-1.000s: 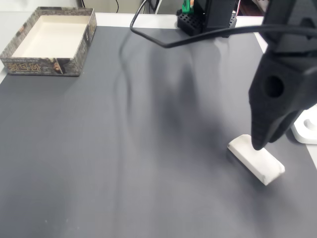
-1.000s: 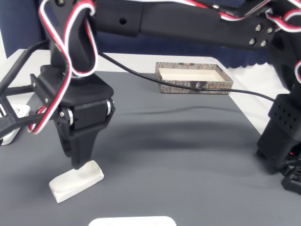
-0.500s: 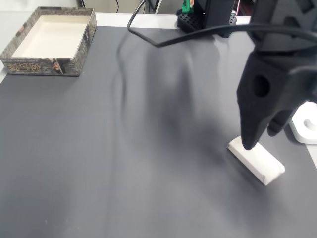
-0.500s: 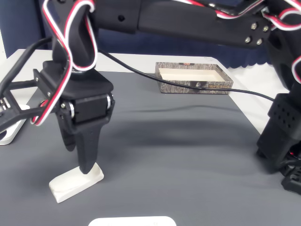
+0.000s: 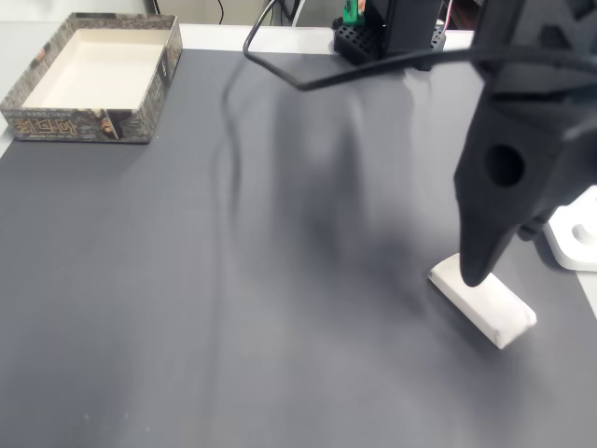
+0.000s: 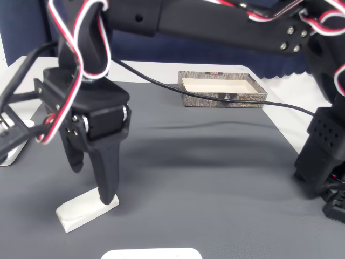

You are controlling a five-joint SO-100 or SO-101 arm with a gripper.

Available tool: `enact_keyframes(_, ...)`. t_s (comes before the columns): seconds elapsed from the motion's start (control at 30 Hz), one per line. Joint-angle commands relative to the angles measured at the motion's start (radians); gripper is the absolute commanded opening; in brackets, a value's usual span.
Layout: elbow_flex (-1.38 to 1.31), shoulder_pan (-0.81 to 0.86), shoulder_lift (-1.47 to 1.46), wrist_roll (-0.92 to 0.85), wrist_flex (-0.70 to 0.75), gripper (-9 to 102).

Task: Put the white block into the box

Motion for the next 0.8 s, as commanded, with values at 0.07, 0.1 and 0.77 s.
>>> enact_keyframes(0.07, -0.091, 0.018, 0.008, -0.005, 0.003, 30)
enact_keyframes(0.1, -0.092, 0.018, 0.006, -0.005, 0.003, 31)
enact_keyframes(0.77, -0.121, 0.041, -0.023, -0.011, -0.012, 34)
